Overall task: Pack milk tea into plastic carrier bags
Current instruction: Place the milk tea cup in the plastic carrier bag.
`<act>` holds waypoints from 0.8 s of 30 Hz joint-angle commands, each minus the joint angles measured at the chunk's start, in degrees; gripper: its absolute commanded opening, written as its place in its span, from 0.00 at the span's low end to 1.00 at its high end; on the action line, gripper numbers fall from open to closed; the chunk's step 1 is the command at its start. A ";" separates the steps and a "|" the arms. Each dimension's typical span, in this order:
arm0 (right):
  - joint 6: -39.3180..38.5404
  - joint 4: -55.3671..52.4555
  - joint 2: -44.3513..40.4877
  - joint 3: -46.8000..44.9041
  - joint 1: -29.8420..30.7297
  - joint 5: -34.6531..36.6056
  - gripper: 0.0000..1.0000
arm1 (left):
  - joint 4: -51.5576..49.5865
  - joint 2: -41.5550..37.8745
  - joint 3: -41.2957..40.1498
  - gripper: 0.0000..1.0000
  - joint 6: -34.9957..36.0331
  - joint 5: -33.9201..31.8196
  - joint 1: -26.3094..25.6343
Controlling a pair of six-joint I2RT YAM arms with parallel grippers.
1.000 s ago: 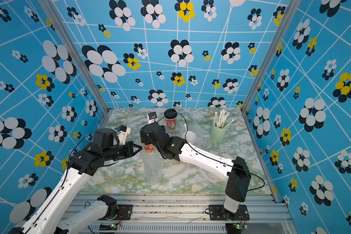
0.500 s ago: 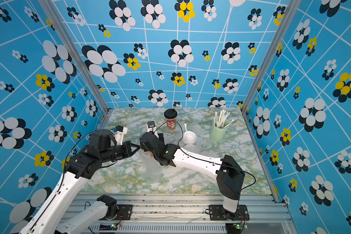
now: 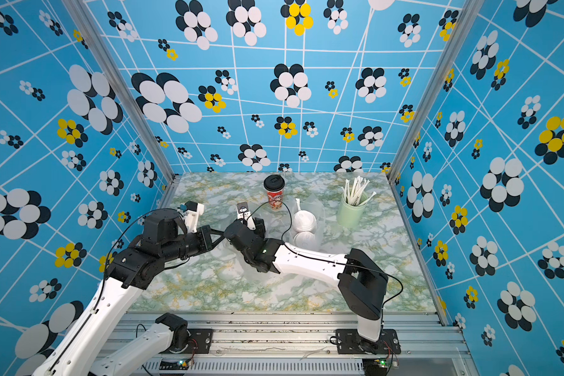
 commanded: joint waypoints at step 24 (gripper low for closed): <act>-1.02 -17.51 -11.08 8.13 -0.67 -10.70 0.95 | -9.41 4.95 4.11 0.17 6.16 -2.42 1.17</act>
